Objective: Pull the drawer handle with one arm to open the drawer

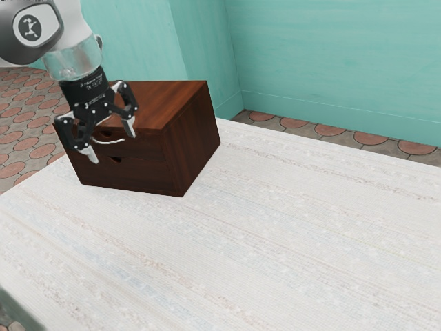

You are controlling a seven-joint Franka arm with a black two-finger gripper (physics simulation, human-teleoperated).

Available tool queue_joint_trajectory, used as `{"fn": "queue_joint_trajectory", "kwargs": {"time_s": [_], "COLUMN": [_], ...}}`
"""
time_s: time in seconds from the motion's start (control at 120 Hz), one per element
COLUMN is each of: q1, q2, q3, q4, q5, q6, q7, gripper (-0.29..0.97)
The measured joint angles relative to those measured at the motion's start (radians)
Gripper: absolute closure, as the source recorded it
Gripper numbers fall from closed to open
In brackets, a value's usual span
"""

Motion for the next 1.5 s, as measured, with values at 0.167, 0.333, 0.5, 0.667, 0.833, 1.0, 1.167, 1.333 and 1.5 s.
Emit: {"fn": "queue_joint_trajectory", "kwargs": {"time_s": [0.167, 0.333, 0.5, 0.667, 0.833, 1.0, 1.167, 1.333, 1.5], "q1": [0.185, 0.187, 0.186, 0.178, 0.181, 0.201, 0.200, 0.206, 0.209], "q2": [-0.128, -0.211, -0.213, -0.174, -0.146, -0.126, -0.060, -0.031, -0.024], "q3": [0.001, 0.002, 0.000, 0.000, 0.010, 0.014, 0.013, 0.013, 0.015], "q4": [-0.176, -0.309, -0.415, -0.469, -0.474, -0.465, -0.408, -0.391, -0.391], "q5": [0.014, 0.031, 0.054, 0.084, 0.109, 0.115, 0.118, 0.124, 0.150], "q6": [0.116, 0.247, 0.397, 0.528, 0.625, 0.676, 0.699, 0.708, 0.709], "q7": [-0.113, -0.201, -0.266, -0.316, -0.341, -0.349, -0.350, -0.328, -0.291], "gripper": [0.05, 0.04, 0.04, 0.04, 0.05, 0.06, 0.06, 0.06, 0.07]}}
